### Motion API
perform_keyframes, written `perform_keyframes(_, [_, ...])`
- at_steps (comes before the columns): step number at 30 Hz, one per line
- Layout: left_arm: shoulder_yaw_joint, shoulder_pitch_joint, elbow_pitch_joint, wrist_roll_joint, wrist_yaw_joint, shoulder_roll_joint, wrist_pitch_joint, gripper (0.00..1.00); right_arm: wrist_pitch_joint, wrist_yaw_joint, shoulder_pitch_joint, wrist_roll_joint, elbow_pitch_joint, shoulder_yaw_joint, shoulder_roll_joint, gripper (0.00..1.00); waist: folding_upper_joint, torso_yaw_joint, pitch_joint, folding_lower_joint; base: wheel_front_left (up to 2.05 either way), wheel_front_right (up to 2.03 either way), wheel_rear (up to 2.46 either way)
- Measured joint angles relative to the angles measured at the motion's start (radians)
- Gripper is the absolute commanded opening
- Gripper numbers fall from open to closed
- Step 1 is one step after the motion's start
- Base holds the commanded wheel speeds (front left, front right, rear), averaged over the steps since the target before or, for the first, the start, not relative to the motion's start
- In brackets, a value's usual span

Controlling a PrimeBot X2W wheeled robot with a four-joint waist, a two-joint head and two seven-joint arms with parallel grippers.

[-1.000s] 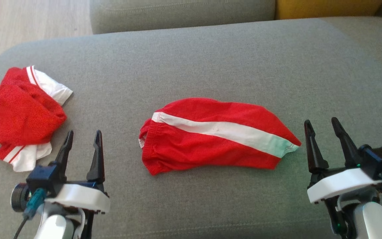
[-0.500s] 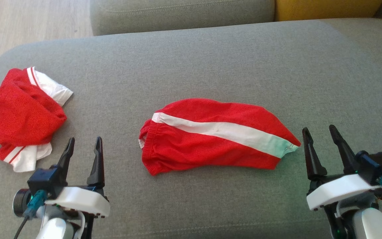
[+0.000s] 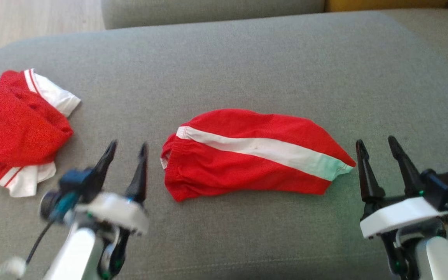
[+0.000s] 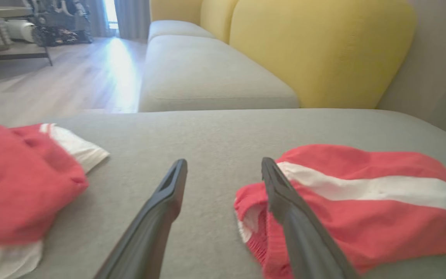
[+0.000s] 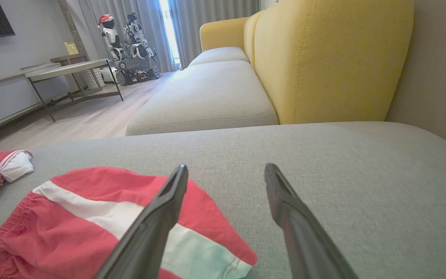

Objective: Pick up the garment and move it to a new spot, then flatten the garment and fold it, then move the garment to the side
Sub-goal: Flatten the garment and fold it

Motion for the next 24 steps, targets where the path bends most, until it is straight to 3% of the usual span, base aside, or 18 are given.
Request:
perform_keyframes(6, [-0.062, -0.189, 0.087, -0.026, -0.068, -0.043, 0.129, 1.00, -0.001, 0.000, -0.041, 0.000, -0.010, 0.013, -0.001, 1.00, 0.0000, -0.022, 0.052, 0.0000, 0.00, 0.00, 0.00])
perform_keyframes(11, [-0.071, -0.258, 0.197, -0.059, -0.101, -0.046, 0.218, 1.00, -0.002, 0.000, -0.044, 0.002, -0.003, 0.023, 0.000, 1.00, 0.0000, -0.058, 0.085, 0.0000, 0.00, 0.00, 0.00])
perform_keyframes(16, [-0.066, -0.267, 0.237, -0.102, -0.125, -0.047, 0.255, 1.00, -0.012, 0.000, -0.044, 0.009, 0.010, 0.021, 0.000, 1.00, 0.0000, -0.082, 0.100, 0.0000, 0.00, 0.00, 0.00])
perform_keyframes(24, [-0.068, -0.270, 0.245, -0.114, -0.127, -0.044, 0.274, 1.00, -0.024, 0.000, -0.051, 0.010, 0.024, 0.022, 0.002, 1.00, 0.0000, -0.093, 0.113, 0.0000, 0.00, 0.00, 0.00])
